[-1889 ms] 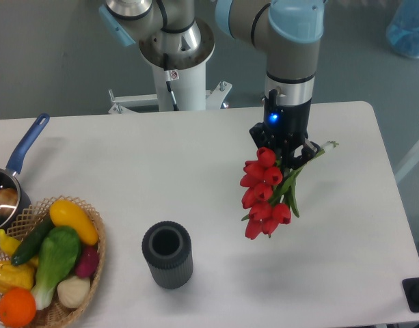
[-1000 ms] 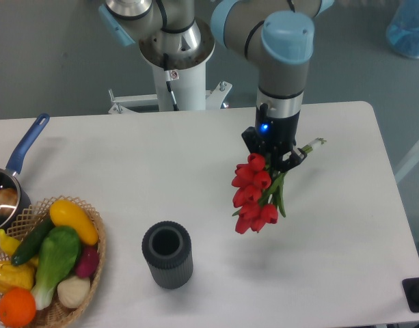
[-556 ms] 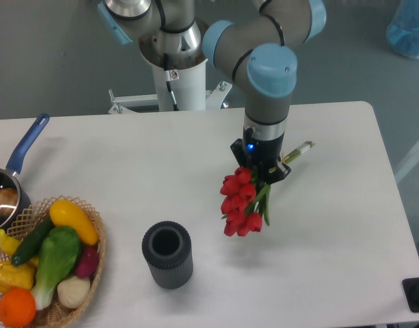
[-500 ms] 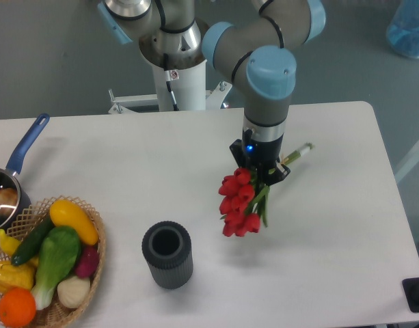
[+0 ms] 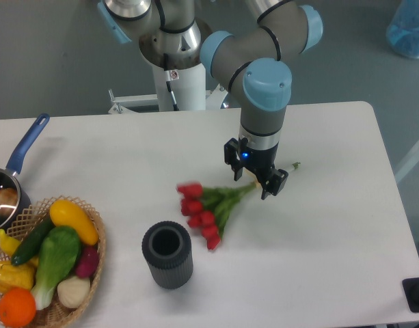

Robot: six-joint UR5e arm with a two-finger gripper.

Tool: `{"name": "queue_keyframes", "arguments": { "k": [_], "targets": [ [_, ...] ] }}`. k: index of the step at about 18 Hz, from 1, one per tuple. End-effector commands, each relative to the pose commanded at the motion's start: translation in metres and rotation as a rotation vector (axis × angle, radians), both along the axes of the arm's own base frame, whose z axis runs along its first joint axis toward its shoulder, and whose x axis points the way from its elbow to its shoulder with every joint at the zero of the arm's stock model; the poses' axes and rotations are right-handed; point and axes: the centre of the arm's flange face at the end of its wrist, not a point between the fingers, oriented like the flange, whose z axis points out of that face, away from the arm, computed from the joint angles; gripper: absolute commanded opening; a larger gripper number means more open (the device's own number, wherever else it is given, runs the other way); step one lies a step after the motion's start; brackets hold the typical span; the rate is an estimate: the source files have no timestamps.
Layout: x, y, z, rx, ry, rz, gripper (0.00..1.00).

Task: Place the flowers on the table
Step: 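Open the gripper to release the tulips onto the table, then lift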

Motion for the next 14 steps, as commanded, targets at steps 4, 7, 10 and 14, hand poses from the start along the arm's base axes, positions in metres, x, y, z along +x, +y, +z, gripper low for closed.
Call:
{"name": "queue_keyframes", "arguments": {
  "k": [4,7,10,14],
  "targets": [
    [-0.003,-0.005,0.01,0.017,0.013,0.01,1.0],
    [-0.007,-0.007,0.025,0.04,0.033,0.013,1.0],
    [-0.009,-0.008,0.031,0.046,0.042,0.016,1.0],
    [-0.006,-0.009,0.028,0.041,0.036,0.016,1.0]
  ]
}}
